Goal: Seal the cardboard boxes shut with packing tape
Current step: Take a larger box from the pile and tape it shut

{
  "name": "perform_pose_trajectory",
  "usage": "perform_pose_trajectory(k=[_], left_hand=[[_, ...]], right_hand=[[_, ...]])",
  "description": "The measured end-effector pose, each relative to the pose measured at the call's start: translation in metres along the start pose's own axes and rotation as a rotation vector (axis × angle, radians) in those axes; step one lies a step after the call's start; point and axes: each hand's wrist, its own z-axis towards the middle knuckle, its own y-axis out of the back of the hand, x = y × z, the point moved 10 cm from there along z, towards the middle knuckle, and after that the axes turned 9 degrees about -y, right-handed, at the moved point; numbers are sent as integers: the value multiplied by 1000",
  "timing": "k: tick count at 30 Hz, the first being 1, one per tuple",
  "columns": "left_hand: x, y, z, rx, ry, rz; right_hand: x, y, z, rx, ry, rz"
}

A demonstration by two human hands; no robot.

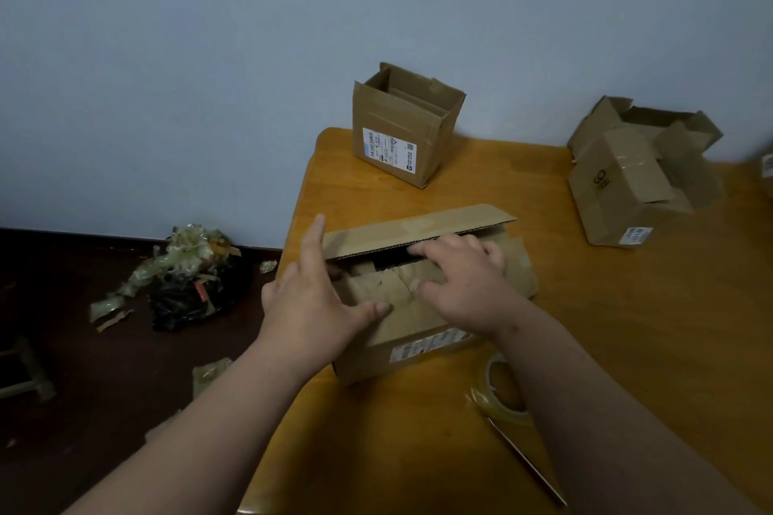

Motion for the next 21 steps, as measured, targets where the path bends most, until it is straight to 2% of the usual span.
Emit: perform_pose_trajectory(k=[4, 7, 10, 15, 21], left_hand=[[-27, -8, 0, 85, -64, 194], [-30, -11, 4, 124, -57, 216], [-24, -13, 7, 181, 14, 137], [-27, -16, 11, 258, 37, 146], [-26, -19, 6, 210, 55, -108]], right_hand=[[5, 8, -4, 48, 43, 7], [7, 9, -6, 88, 41, -49], [10, 12, -7, 70, 54, -95], [13, 13, -6, 80, 59, -102], [10, 13, -5, 85, 64, -48]])
